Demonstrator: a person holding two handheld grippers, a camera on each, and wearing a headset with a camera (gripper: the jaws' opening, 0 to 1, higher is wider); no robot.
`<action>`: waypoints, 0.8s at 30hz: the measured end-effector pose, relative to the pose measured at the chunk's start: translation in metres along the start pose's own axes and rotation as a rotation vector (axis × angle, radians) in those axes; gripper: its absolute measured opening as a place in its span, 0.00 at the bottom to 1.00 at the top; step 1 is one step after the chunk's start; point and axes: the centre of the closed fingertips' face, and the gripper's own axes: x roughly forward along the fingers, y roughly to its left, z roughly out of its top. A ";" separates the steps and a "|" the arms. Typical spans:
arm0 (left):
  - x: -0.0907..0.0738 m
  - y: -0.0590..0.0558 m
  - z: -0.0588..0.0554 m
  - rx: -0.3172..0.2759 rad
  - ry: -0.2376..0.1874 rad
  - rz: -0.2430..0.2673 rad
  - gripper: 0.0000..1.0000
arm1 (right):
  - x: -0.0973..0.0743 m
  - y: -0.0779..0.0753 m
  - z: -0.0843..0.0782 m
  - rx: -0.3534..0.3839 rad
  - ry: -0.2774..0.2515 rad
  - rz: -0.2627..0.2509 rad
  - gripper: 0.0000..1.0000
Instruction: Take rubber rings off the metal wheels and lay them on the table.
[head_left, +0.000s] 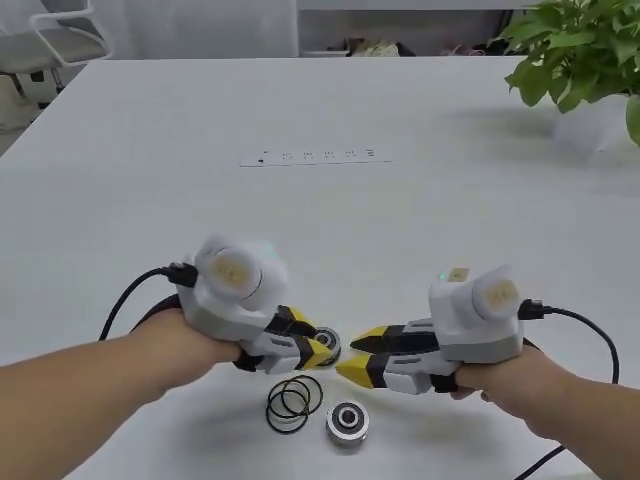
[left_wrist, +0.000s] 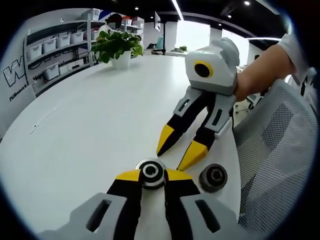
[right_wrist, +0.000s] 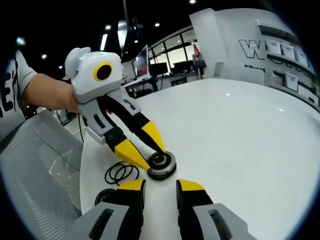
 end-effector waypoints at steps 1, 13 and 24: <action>0.000 0.000 0.000 0.005 0.002 0.003 0.12 | 0.000 0.000 0.000 -0.002 0.001 0.001 0.22; 0.002 0.003 0.000 0.013 0.011 0.027 0.08 | 0.008 -0.001 0.004 -0.017 0.005 0.005 0.21; 0.002 0.002 0.000 0.007 0.012 0.031 0.08 | 0.010 -0.005 0.001 -0.034 0.023 -0.023 0.12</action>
